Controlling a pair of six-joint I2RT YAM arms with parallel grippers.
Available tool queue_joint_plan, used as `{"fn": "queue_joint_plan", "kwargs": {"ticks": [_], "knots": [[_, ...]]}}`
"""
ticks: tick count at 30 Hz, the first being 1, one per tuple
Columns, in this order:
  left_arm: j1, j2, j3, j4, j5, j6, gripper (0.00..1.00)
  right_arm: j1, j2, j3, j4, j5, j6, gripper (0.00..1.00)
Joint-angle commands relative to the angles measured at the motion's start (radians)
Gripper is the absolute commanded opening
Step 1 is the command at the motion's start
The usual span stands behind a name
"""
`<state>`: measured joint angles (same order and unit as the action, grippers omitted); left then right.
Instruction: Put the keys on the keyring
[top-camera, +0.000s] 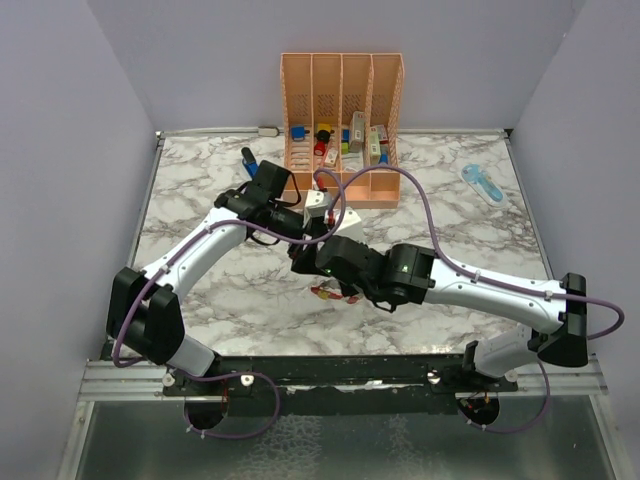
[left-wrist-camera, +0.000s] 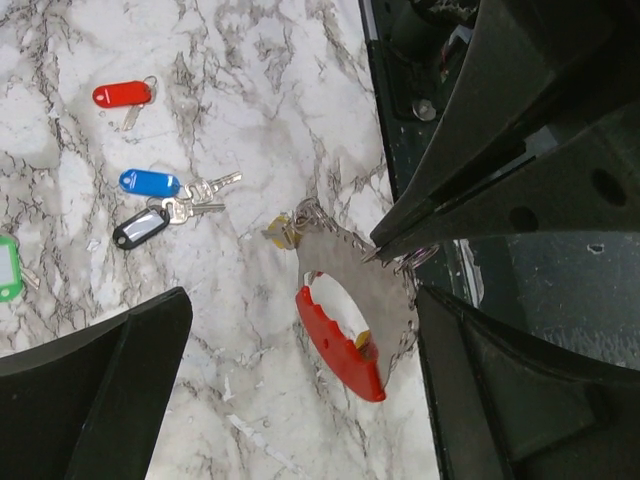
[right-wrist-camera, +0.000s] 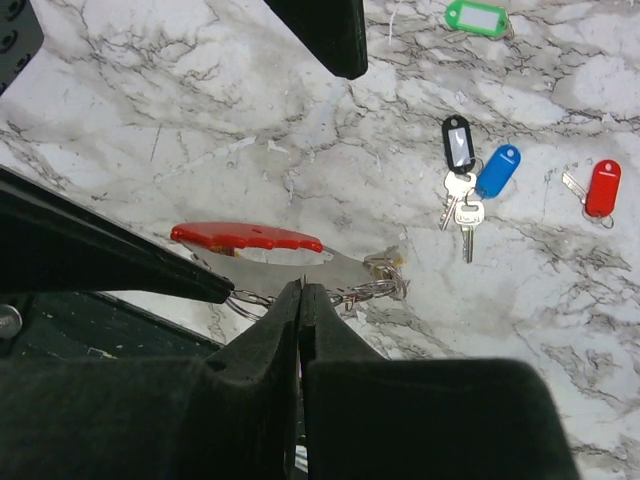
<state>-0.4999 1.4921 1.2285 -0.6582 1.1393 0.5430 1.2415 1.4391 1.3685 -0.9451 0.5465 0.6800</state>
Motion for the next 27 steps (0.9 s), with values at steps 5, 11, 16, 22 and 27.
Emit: {"fn": "queue_joint_plan", "kwargs": {"ticks": [5,11,16,22,27], "knots": [[-0.015,-0.031,0.016,-0.131,0.016,0.133,0.99,-0.005,-0.080,-0.006,0.067,0.009,0.002,0.01],[-0.014,-0.038,0.071,-0.245,0.153,0.213,0.99,-0.005,-0.118,-0.037,0.069,0.040,0.044,0.01],[-0.014,-0.030,0.090,-0.216,0.185,0.171,0.99,-0.005,-0.115,-0.029,0.065,0.066,0.067,0.01],[-0.019,-0.029,0.062,-0.053,0.163,-0.003,0.99,-0.005,-0.097,-0.005,0.098,0.083,0.080,0.01],[-0.022,-0.024,0.031,0.041,0.101,-0.110,0.99,-0.005,-0.105,0.012,0.100,0.114,0.105,0.01]]}}
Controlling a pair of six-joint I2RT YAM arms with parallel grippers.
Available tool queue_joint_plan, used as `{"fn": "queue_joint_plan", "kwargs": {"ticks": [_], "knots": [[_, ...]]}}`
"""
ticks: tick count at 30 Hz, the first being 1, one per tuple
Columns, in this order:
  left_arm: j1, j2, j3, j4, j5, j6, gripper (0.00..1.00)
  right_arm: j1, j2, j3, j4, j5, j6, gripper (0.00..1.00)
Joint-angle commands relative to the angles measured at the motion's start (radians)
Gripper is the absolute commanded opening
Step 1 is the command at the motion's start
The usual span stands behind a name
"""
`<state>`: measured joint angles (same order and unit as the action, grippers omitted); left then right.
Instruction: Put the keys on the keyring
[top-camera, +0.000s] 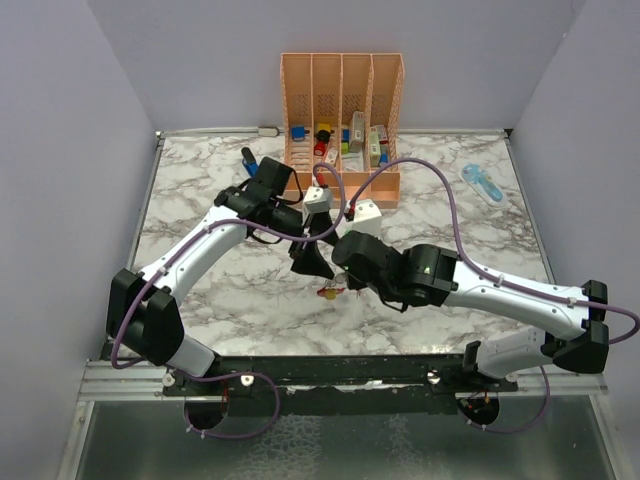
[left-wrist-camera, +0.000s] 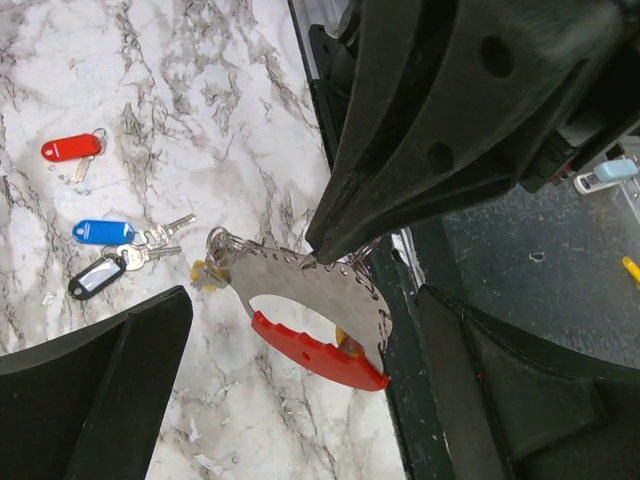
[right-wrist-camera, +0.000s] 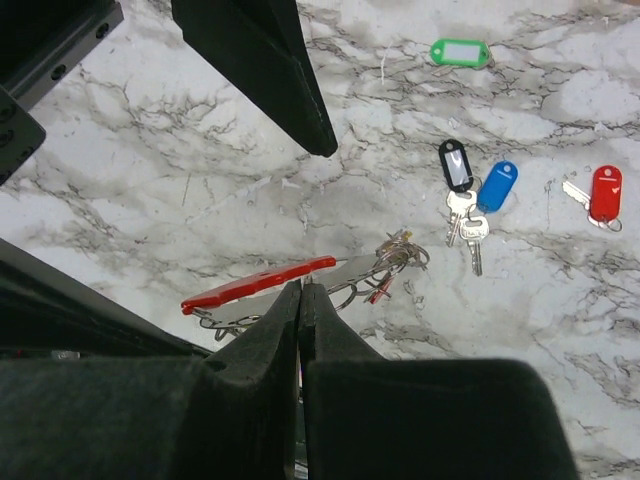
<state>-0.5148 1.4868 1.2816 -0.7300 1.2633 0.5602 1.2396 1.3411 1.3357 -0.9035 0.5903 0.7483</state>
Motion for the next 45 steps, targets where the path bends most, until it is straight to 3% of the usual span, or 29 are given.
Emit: {"fn": "queue_joint_plan", "kwargs": {"ticks": [1,7,23,32,37,45], "knots": [[-0.008,-0.019,-0.034,0.145,-0.022,-0.164,0.99,-0.003,-0.009,0.047,0.070,0.069,0.033,0.01],[-0.033,-0.003,-0.034,0.198,-0.037,-0.218,0.99,-0.003,0.003,0.063,0.105,0.061,0.003,0.01],[-0.032,0.000,0.020,-0.043,-0.117,0.099,0.99,-0.003,-0.143,-0.028,0.151,-0.068,-0.123,0.01],[0.004,0.007,0.038,-0.042,-0.190,0.158,0.99,-0.003,-0.143,-0.038,0.151,-0.209,-0.180,0.01],[0.041,0.007,0.062,-0.053,-0.222,0.203,0.99,-0.003,-0.127,-0.035,0.087,-0.189,-0.172,0.01],[0.066,0.012,0.189,-0.340,-0.013,0.411,0.99,-0.003,-0.122,0.002,0.028,-0.136,-0.160,0.01]]}}
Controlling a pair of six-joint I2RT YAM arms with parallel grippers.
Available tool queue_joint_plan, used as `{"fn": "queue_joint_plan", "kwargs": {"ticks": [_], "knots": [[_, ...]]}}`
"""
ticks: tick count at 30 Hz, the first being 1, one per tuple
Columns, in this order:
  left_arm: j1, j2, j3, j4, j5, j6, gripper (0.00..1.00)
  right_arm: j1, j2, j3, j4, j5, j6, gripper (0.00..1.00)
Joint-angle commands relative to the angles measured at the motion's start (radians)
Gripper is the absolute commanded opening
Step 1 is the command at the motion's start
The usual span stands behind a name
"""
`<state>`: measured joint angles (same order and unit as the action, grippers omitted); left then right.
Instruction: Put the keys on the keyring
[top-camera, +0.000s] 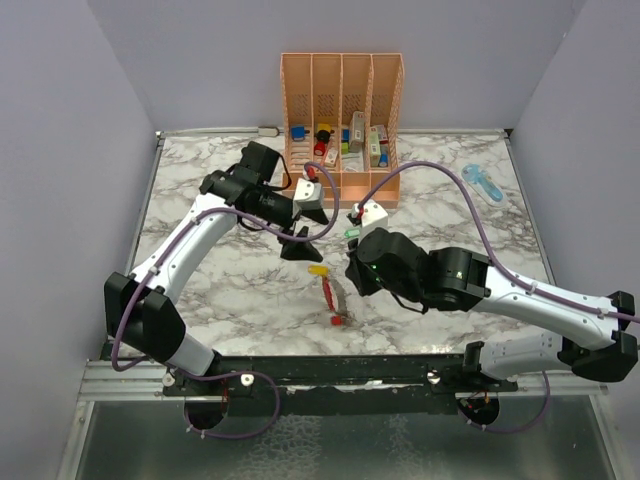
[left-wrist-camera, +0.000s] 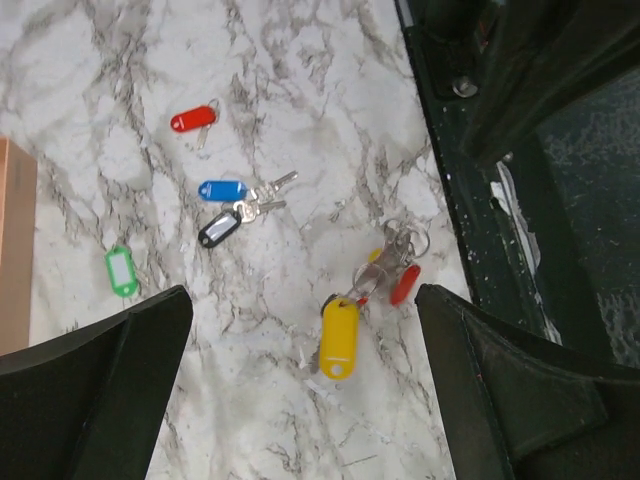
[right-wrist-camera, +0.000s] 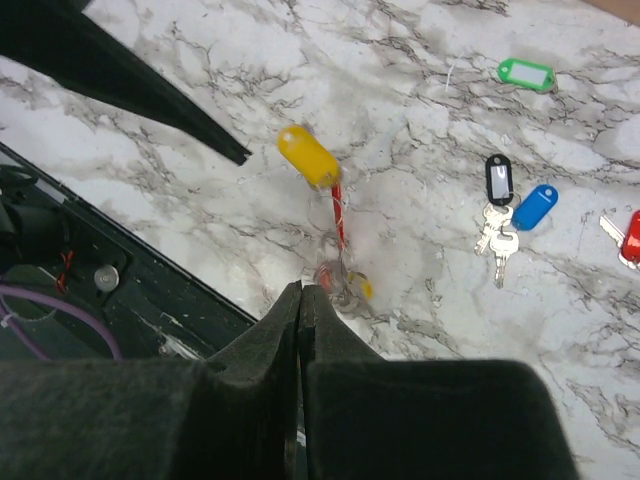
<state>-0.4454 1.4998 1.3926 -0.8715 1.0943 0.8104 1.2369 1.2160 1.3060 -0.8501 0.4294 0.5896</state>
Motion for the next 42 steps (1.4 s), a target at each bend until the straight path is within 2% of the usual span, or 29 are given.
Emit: {"fn": "queue_joint_plan", "kwargs": {"ticks": [1,6,10,11,13,14,16,17,21,25,29,34,42], "knots": [[-0.004,-0.001,0.089,-0.222,0.179,0.176,0.99,0.000,0.005,0.032,-0.022,0.027,-0.003,0.01],[-0.033,0.000,0.093,-0.236,0.202,0.186,0.99,0.000,0.023,0.031,-0.007,0.030,-0.013,0.01],[-0.011,-0.002,0.076,-0.218,0.167,0.189,0.99,0.000,-0.005,-0.054,0.012,0.059,0.026,0.01],[0.012,-0.002,0.074,-0.219,0.157,0.203,0.99,-0.002,-0.018,-0.082,0.011,0.060,0.048,0.05],[0.098,-0.002,0.068,-0.183,0.186,0.181,0.99,-0.004,-0.038,-0.136,-0.014,0.109,0.116,0.30],[0.153,-0.001,0.062,-0.169,0.223,0.165,0.99,-0.006,-0.044,-0.153,-0.033,0.120,0.155,0.40],[0.245,0.001,0.046,-0.091,0.242,0.094,0.99,-0.017,-0.040,-0.181,-0.080,0.122,0.235,0.51],[0.270,-0.001,0.038,-0.022,0.227,0.033,0.99,-0.031,-0.030,-0.187,-0.109,0.116,0.279,0.52],[0.284,0.006,0.009,0.221,0.091,-0.226,0.99,-0.125,0.037,-0.232,-0.175,0.043,0.364,0.48],[0.283,0.012,-0.015,0.517,-0.083,-0.599,0.99,-0.187,0.057,-0.301,-0.028,-0.069,0.287,0.43],[0.283,0.009,-0.076,0.723,-0.143,-0.883,0.99,-0.196,0.131,-0.318,0.056,-0.142,0.238,0.37],[0.283,0.005,-0.172,0.823,-0.192,-0.995,0.99,-0.196,0.256,-0.315,0.128,-0.249,0.203,0.34],[0.283,0.005,-0.181,0.798,-0.188,-0.956,0.99,-0.196,0.341,-0.300,0.138,-0.263,0.184,0.33]]}}
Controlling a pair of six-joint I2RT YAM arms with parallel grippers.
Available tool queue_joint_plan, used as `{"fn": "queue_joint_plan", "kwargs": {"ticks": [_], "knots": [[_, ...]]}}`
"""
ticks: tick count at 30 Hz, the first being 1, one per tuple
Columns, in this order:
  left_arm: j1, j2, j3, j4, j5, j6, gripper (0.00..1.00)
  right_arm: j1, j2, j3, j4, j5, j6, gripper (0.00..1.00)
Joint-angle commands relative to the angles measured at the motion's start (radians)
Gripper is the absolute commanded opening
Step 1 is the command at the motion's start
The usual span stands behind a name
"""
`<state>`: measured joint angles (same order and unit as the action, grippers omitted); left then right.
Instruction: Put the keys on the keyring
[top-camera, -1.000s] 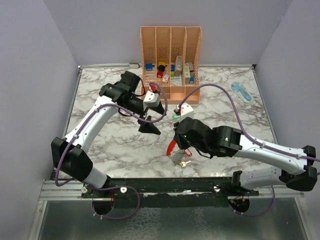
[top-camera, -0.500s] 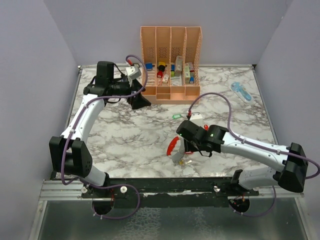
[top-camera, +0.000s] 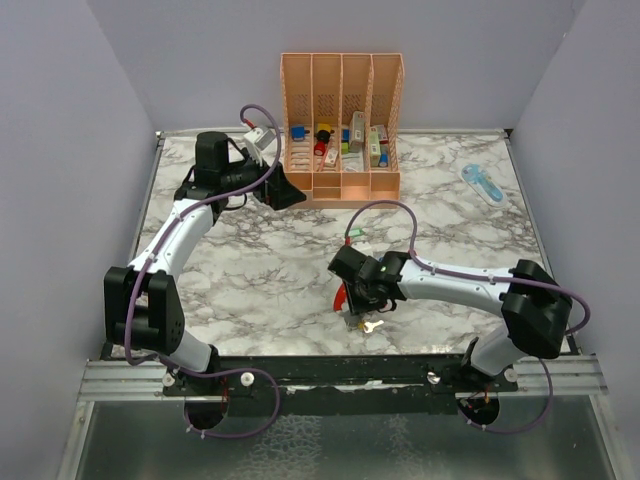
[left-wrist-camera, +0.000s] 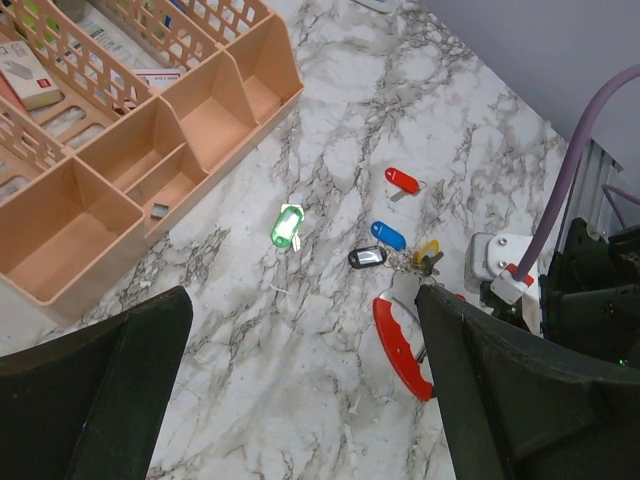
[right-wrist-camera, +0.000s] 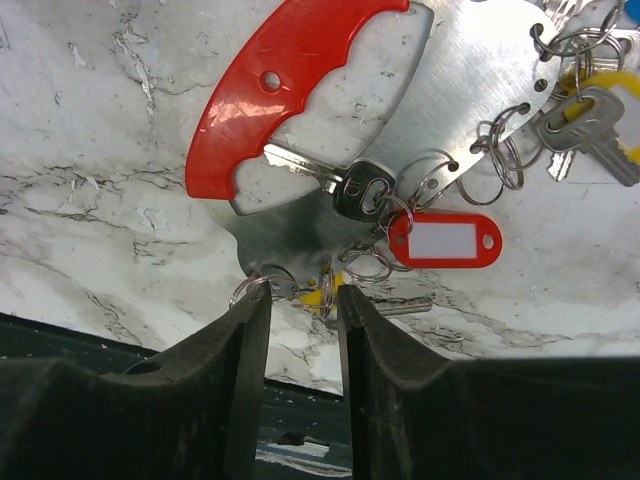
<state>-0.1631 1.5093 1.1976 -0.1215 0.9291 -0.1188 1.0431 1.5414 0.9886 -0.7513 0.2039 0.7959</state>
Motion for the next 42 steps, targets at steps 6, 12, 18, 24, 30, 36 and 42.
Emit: {"fn": "queue_joint_plan", "kwargs": {"ticks": [6,12,18,24,30,36,42], "knots": [[0.000,0.006,0.020,0.071,0.009,-0.045,0.99,-0.002,0.014,0.017,-0.004,-0.012,-0.009,0.32],[0.000,0.009,0.013,0.086,0.036,-0.055,0.99,-0.003,0.019,-0.005,-0.012,-0.011,-0.003,0.28],[0.001,0.014,0.012,0.080,0.034,-0.051,0.99,-0.012,-0.007,0.016,-0.076,0.067,0.031,0.30],[0.000,0.023,-0.001,0.107,0.040,-0.066,0.99,-0.061,-0.031,-0.013,-0.044,0.008,-0.022,0.26],[0.000,0.019,-0.003,0.108,0.040,-0.065,0.99,-0.060,-0.002,-0.037,0.001,-0.061,-0.025,0.24],[0.000,0.017,-0.005,0.107,0.037,-0.062,0.99,-0.060,0.028,-0.006,0.011,-0.097,-0.031,0.21],[0.000,0.021,-0.008,0.109,0.036,-0.059,0.99,-0.061,0.028,-0.016,0.012,-0.110,-0.031,0.21]]}}
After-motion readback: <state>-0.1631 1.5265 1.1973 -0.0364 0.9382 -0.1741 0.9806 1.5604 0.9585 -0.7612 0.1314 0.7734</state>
